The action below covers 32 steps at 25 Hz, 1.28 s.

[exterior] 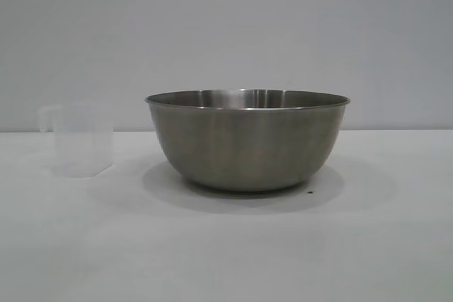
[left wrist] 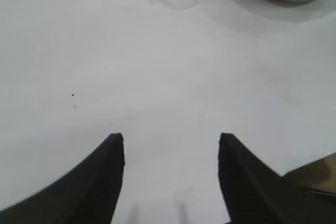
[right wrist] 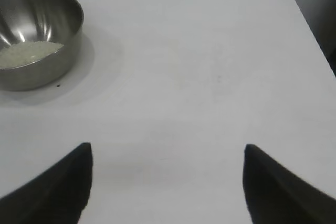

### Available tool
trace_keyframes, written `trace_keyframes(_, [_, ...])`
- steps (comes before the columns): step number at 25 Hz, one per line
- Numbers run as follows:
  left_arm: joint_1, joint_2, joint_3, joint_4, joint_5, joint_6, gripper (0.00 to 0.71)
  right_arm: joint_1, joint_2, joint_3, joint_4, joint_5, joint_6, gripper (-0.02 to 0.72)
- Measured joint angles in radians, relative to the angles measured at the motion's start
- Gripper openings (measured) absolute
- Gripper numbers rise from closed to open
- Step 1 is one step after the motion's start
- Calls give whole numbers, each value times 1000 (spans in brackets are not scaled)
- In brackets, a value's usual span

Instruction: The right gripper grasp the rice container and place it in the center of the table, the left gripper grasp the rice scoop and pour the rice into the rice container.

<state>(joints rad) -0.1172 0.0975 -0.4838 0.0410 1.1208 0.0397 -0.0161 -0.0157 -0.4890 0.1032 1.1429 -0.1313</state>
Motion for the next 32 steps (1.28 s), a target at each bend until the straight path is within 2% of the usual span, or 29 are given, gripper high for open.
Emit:
trace_keyframes(2, [40,0,0,0,0,0,386,0,0,0,0,0,0,505])
trace_keyframes(5, [66,-2,0,0,0,0,386,0,0,0,0,0,0,505])
trace_keyframes(13, [70,-107,0,0,0,0,386,0,0,0,0,0,0,505])
trace_keyframes(18, [70,-114,0,0,0,0,386,0,0,0,0,0,0,505])
trace_keyframes(21, [96,-115,0,0,0,0,386,0,0,0,0,0,0,505])
trace_keyframes(26, [175,-115,0,0,0,0,386,15,0,0,0,0,0,505])
trace_keyframes(32, [180,-115,0,0,0,0,386,53,0,0,0,0,0,505])
